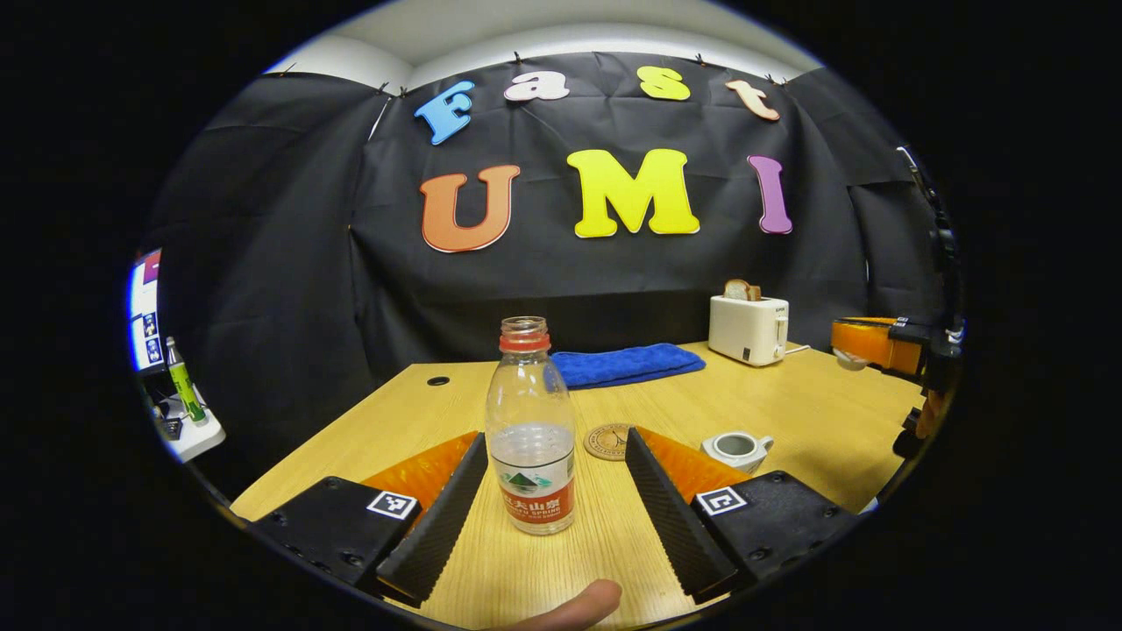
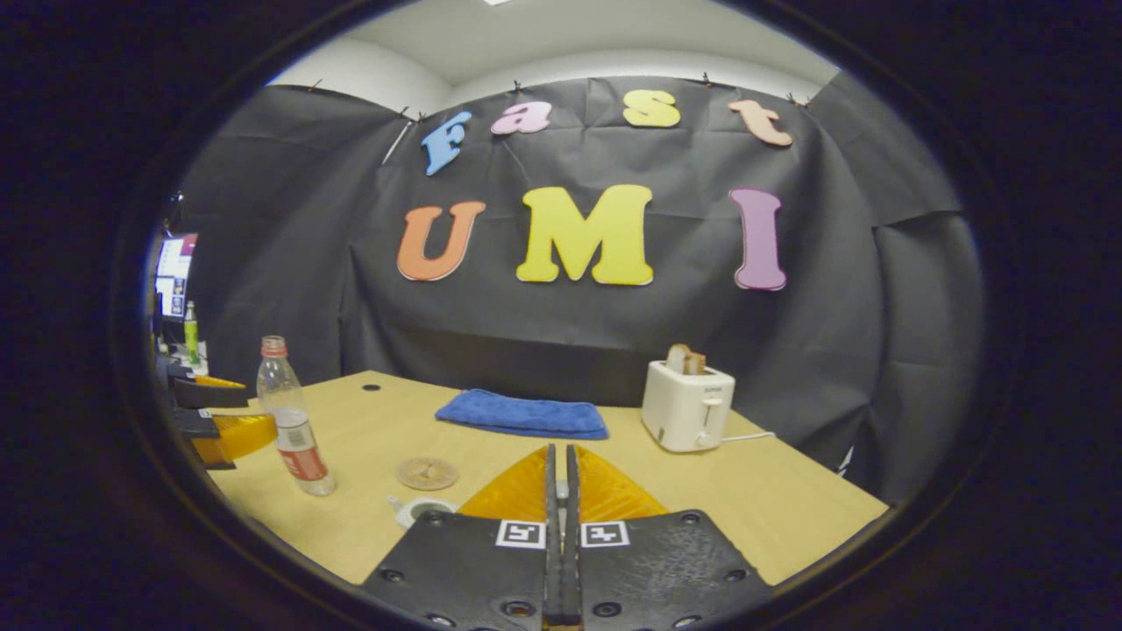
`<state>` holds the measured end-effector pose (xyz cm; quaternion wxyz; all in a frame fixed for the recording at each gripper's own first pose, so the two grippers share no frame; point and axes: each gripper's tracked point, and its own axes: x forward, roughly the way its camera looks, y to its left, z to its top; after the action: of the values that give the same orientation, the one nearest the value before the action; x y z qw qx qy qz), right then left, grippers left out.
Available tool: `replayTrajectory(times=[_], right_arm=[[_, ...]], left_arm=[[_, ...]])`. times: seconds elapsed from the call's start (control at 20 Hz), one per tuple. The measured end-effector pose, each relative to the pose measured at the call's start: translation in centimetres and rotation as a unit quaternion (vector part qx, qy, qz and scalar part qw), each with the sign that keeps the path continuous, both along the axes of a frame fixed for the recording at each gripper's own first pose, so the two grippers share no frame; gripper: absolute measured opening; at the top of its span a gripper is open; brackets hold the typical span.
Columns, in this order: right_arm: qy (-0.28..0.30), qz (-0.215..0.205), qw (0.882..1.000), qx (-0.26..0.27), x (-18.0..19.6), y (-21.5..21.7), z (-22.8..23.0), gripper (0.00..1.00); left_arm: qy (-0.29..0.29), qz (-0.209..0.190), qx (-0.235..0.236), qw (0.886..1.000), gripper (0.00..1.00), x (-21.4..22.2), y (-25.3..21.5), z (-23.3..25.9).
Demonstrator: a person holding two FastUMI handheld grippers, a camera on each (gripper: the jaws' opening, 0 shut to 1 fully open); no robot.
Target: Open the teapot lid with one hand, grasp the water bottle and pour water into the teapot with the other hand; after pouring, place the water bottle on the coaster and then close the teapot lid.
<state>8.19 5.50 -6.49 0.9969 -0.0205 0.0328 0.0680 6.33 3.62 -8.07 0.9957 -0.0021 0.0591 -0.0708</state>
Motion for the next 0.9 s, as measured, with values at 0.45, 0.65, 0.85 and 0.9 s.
replayTrajectory(times=[0.45, 0.65, 0.85, 0.9], right_arm=[[-0.003, -0.026, 0.999, 0.025, -0.2, -6.0, 0.8, 0.00], [-0.008, -0.030, 0.999, 0.030, -0.5, -6.8, 1.5, 0.00], [-0.017, -0.024, 0.999, 0.023, -1.0, -6.4, 2.2, 0.00], [-0.016, -0.021, 0.999, 0.022, -1.1, -6.2, 2.1, 0.00]], left_arm=[[-0.033, 0.037, -0.024, 0.999, 0.99, 4.4, 1.9, -4.1], [-0.038, 0.038, -0.043, 0.998, 0.97, 5.1, 1.9, -4.5], [-0.032, 0.033, -0.016, 0.999, 0.80, 4.9, 1.5, -4.5], [-0.028, 0.034, -0.004, 0.999, 0.79, 4.6, 1.5, -4.3]])
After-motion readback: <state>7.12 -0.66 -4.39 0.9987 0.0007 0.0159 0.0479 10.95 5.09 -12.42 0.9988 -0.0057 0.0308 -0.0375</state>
